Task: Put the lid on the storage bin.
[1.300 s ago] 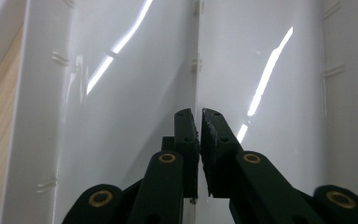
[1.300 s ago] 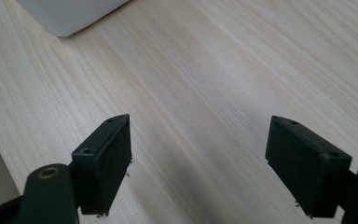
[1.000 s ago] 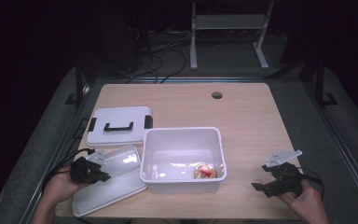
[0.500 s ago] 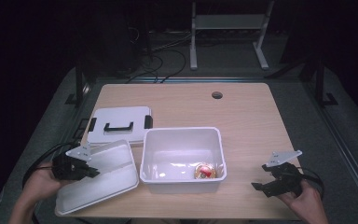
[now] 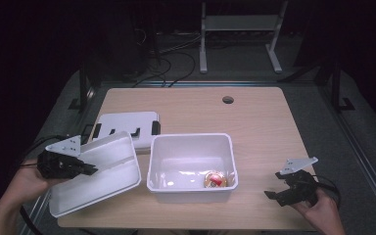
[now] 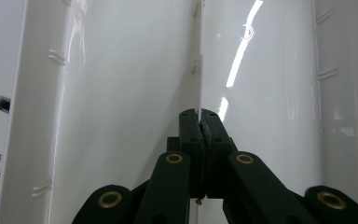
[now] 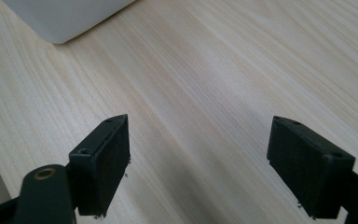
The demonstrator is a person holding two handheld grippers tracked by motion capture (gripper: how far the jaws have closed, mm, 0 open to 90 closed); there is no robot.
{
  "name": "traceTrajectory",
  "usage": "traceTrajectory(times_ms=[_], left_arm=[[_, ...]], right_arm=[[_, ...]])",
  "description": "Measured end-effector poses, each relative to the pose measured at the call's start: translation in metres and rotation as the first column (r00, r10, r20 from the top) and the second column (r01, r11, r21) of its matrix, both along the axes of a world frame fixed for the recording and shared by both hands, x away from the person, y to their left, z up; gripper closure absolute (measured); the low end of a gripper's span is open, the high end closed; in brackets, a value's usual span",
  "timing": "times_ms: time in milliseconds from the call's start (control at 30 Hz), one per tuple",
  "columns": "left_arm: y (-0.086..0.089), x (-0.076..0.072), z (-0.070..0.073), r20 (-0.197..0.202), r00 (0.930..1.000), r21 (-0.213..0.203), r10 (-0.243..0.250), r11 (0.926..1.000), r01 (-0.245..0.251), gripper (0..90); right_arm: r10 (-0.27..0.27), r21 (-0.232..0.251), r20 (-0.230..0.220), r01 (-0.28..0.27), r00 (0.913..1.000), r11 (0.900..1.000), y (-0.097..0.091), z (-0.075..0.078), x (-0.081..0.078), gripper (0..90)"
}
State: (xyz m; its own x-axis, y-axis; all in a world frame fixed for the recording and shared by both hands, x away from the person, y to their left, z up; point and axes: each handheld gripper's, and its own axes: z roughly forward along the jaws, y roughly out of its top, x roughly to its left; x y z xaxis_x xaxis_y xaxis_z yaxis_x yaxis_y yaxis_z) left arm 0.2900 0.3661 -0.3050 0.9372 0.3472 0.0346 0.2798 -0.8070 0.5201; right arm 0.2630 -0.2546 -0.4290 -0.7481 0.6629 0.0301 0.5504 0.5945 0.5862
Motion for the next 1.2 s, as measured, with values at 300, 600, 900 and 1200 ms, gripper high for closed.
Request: traceTrajectory(times_ms=[300, 600, 900, 1200], left_arm=[[-0.01, 0.004, 0.025, 0.032, 0.9993, -0.041, -0.021, 0.9989, 0.023, 89.3], [-0.042, 0.013, 0.041, 0.048, 0.997, -0.067, -0.061, 0.9957, 0.064, 89.3], [-0.081, 0.02, 0.05, 0.053, 0.9925, -0.059, -0.111, 0.9918, 0.114, 89.3], [-0.122, 0.031, 0.047, 0.033, 0.987, -0.02, -0.157, 0.9872, 0.158, 89.3]], right_arm=[[-0.001, 0.001, 0.0, 0.001, 1.0, 1.0, 0.0, 0.0, 0.001, 20.3], [-0.002, 0.004, 0.0, 0.002, 1.0, 1.0, 0.0, 0.0, 0.001, 20.2], [-0.004, 0.007, 0.006, 0.004, 1.0, 1.0, -0.002, 0.001, 0.002, 20.3], [-0.001, 0.01, 0.01, 0.001, 1.0, 0.9999, -0.002, 0.002, 0.002, 19.9]])
